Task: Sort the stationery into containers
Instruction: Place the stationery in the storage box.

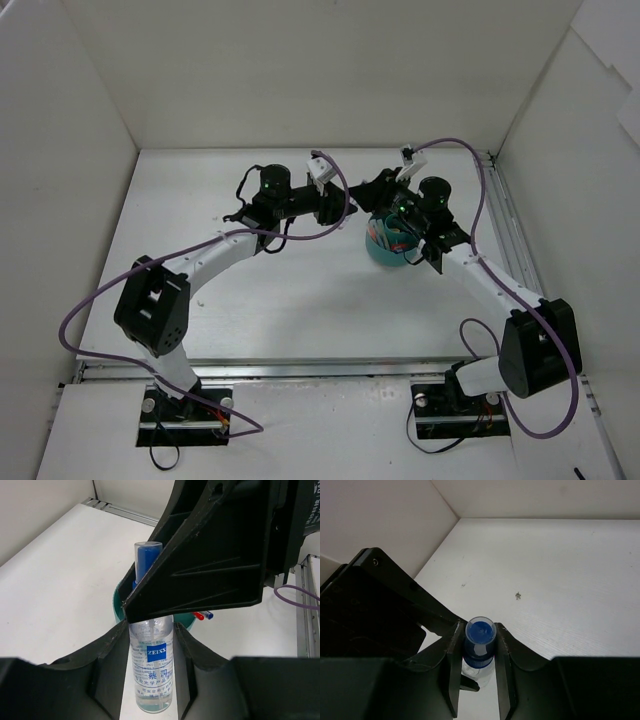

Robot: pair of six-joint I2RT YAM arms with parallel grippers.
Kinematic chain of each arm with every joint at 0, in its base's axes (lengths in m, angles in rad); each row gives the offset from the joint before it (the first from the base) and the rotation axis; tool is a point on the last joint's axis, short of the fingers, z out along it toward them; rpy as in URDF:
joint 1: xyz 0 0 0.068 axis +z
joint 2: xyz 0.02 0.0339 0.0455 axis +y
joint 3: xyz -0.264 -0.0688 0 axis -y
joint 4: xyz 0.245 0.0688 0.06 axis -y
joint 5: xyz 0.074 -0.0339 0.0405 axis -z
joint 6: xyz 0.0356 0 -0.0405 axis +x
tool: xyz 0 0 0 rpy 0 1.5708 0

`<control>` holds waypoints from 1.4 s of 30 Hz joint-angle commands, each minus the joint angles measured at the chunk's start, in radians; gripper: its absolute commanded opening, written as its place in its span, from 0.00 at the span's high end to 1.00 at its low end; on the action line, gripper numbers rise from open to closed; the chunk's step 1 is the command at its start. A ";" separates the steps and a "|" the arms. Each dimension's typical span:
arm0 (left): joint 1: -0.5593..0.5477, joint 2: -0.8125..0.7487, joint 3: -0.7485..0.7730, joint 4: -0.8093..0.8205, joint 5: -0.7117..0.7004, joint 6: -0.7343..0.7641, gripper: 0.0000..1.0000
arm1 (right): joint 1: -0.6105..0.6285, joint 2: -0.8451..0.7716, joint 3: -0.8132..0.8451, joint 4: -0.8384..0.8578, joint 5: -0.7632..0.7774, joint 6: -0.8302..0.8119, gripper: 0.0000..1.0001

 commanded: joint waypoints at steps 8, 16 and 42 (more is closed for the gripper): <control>-0.006 -0.111 0.043 -0.006 -0.087 0.031 0.00 | -0.008 -0.066 0.061 0.086 0.119 -0.102 1.00; 0.005 -0.355 -0.168 -0.188 -0.303 0.034 0.00 | -0.067 -0.053 0.139 -0.074 0.401 -0.370 1.00; 0.200 -0.703 -0.452 -0.547 -0.857 -0.260 0.00 | -0.112 0.148 0.121 -0.060 0.316 -0.521 1.00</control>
